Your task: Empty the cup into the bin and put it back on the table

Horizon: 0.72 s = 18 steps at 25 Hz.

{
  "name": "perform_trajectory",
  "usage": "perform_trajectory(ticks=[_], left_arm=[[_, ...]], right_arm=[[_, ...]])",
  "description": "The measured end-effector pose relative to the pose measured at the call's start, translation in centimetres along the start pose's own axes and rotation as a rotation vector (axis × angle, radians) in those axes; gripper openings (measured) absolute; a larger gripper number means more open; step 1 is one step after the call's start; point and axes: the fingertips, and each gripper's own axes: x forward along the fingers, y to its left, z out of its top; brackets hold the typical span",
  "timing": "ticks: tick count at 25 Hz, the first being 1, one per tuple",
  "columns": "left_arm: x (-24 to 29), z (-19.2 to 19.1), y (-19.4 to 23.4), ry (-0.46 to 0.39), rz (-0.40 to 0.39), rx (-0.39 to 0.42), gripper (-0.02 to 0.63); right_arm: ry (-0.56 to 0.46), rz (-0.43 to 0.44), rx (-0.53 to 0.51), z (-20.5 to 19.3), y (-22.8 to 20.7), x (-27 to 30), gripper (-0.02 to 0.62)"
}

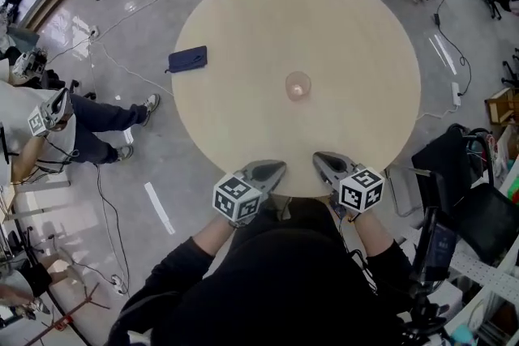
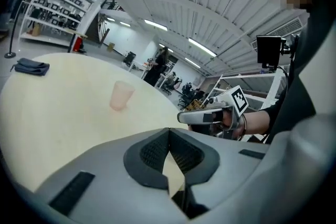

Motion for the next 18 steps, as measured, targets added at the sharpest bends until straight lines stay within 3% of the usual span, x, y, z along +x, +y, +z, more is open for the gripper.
perform_trajectory(ticks=[4,9,13,18], left_arm=[[1.4,-3.1,-2.2,0.065,-0.073,-0.025,0.023],[1.7,-5.9,-4.7,0.148,-0.154,0.044,0.023],[2.2,-6.5,-7.8,0.153,-0.200,0.066,0.023],[2.8,-5.3,-11.5,0.102,-0.218,0.102,0.023]], right_arm=[[-0.089,-0.086,0.019,-1.6,0.0,-3.1,0.014],[-0.160,-0.207,0.097,-5.2,1.3,-6.5,0.015],[-0.210,-0.288,0.130,-7.0,1.5,-10.2,0.015],[-0.294,-0.312,0.102,-6.4,1.9,-13.8,0.015]])
